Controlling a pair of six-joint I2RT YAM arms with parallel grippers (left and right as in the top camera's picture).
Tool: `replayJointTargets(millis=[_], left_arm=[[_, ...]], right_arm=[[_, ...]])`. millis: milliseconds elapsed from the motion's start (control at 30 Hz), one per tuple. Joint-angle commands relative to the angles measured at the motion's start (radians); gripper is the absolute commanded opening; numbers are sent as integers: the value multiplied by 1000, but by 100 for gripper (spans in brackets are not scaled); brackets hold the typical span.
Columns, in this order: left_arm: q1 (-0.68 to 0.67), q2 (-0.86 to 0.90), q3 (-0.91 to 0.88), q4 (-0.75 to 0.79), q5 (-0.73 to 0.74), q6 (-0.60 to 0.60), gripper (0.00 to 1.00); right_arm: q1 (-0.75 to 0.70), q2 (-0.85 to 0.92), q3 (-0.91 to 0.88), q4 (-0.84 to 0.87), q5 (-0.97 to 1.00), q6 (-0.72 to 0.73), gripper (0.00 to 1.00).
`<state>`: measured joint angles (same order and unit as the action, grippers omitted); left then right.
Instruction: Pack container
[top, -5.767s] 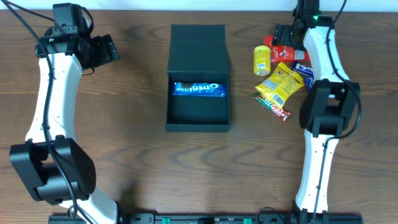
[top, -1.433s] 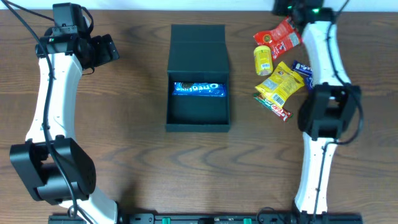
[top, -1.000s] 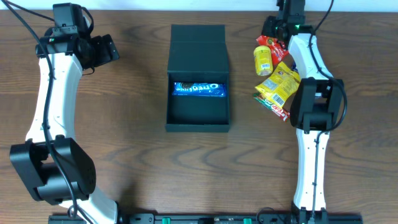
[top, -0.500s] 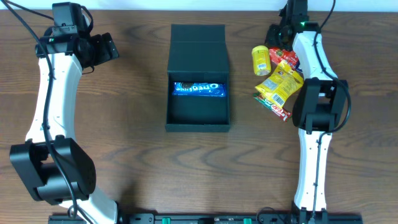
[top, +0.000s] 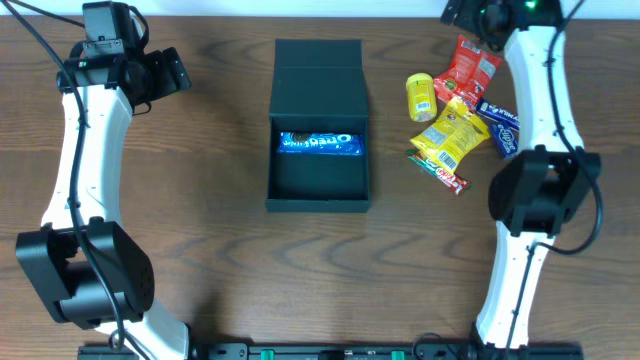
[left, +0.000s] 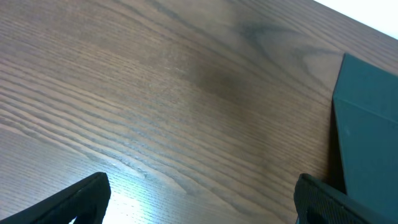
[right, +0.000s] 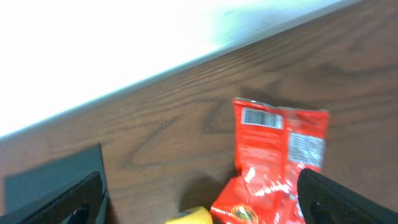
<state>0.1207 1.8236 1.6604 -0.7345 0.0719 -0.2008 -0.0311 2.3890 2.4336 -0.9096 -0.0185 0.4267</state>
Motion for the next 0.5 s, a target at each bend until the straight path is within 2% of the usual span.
replayJointTargets(millis=[0, 233, 467], left_arm=[[2, 11, -4, 6, -4, 22, 95], [2, 11, -4, 9, -4, 22, 96], [2, 11, -4, 5, -4, 22, 95]], right_arm=[[-34, 43, -8, -53, 64, 155, 99], [-45, 107, -8, -97, 97, 319, 99], [-45, 187, -8, -107, 36, 343, 99]])
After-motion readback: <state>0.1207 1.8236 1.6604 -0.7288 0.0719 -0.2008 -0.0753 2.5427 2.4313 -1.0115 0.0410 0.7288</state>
